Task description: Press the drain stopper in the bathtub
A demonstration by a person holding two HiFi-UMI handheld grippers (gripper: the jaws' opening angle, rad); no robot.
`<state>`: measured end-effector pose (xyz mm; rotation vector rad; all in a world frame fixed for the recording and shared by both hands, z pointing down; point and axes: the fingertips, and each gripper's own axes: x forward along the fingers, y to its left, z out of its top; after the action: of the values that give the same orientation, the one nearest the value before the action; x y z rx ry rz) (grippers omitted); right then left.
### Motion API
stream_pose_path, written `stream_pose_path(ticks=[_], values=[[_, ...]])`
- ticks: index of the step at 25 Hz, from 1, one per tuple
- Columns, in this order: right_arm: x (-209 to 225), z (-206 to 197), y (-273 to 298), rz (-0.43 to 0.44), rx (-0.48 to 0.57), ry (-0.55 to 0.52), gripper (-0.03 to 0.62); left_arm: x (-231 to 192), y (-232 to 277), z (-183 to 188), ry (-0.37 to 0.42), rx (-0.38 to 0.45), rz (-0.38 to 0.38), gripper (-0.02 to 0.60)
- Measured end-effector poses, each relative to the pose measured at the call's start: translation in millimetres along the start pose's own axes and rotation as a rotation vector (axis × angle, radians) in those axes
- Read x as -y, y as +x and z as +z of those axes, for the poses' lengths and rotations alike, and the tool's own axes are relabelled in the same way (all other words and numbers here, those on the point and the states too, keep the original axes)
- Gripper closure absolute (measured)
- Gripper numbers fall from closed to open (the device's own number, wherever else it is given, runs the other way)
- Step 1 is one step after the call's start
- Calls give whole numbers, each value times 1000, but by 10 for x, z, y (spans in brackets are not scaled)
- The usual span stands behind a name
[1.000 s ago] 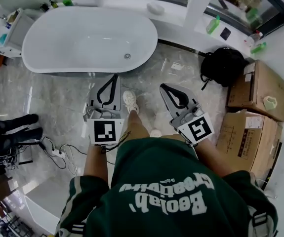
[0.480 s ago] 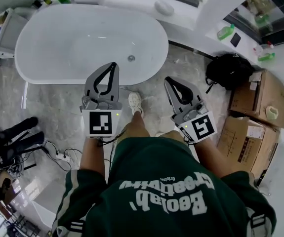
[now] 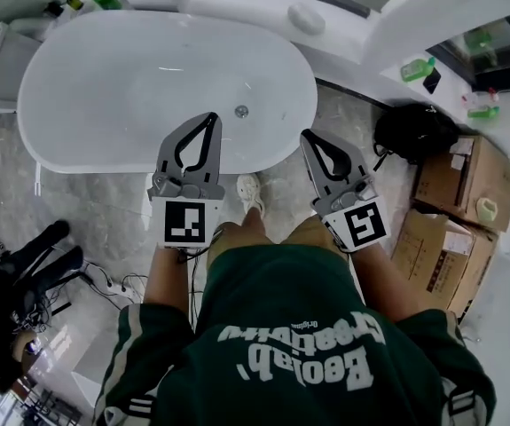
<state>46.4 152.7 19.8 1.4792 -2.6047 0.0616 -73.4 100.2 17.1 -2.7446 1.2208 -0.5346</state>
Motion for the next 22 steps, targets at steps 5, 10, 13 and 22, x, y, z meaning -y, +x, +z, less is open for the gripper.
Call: stream_pose_path(ticks=[5, 10, 13, 22], values=[[94, -78, 202, -10, -40, 19, 579, -153, 100, -169, -23, -6, -15, 574], [274, -29, 476, 6, -47, -59, 579, -270, 278, -276, -47, -4, -3, 574], [347, 44, 717, 60, -43, -87, 579, -364, 371, -285, -55, -9, 19, 574], [808, -188, 1578, 314, -65, -194, 579, -594, 1124, -362, -118, -96, 128, 574]])
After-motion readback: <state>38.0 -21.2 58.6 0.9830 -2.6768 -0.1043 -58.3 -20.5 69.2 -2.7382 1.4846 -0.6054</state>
